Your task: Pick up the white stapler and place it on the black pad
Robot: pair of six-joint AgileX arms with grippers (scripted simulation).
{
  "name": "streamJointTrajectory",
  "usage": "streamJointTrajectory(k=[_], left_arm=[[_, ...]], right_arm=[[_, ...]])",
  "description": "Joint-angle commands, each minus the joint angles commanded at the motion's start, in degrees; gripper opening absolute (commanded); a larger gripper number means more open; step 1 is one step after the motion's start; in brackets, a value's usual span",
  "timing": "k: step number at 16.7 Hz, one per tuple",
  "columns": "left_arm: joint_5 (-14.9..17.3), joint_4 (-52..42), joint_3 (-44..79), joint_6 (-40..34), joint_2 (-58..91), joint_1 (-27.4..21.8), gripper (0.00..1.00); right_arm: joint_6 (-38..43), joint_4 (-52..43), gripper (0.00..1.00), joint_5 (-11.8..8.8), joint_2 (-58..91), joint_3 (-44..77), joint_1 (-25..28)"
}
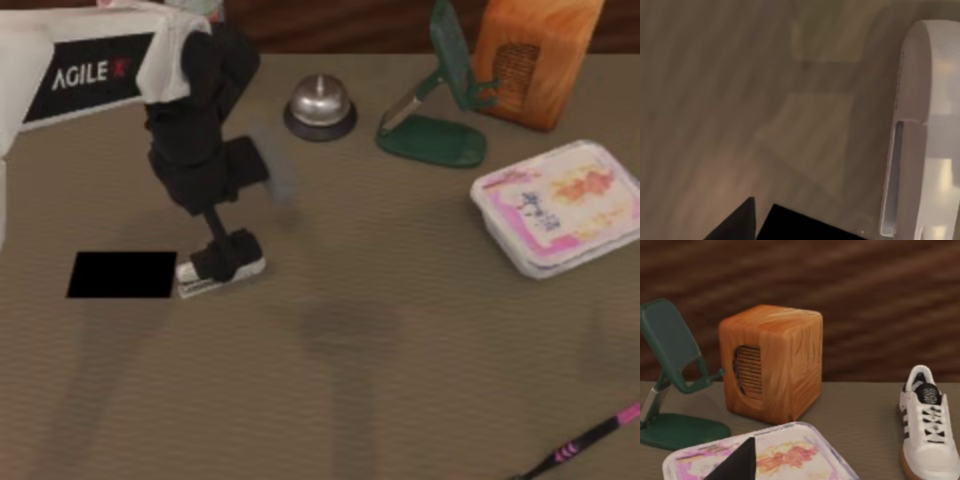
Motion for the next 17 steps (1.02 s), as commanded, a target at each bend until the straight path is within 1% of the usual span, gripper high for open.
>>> streamJointTrajectory(k=[3,8,17], left_arm=[[0.0,6.1,-3.9,0.1,2.3,0.0,1.0],[0.0,7.2,-4.7,0.1,2.8,0.0,1.0],[0.0,7.2,-4.7,0.1,2.8,0.0,0.32]], right_arm=[[0.0,0.0,1.0,0.0,0.0,0.0,0.0],[0.0,0.0,1.0,0.0,0.0,0.0,0.0],[0.0,0.0,1.0,0.0,0.0,0.0,0.0]])
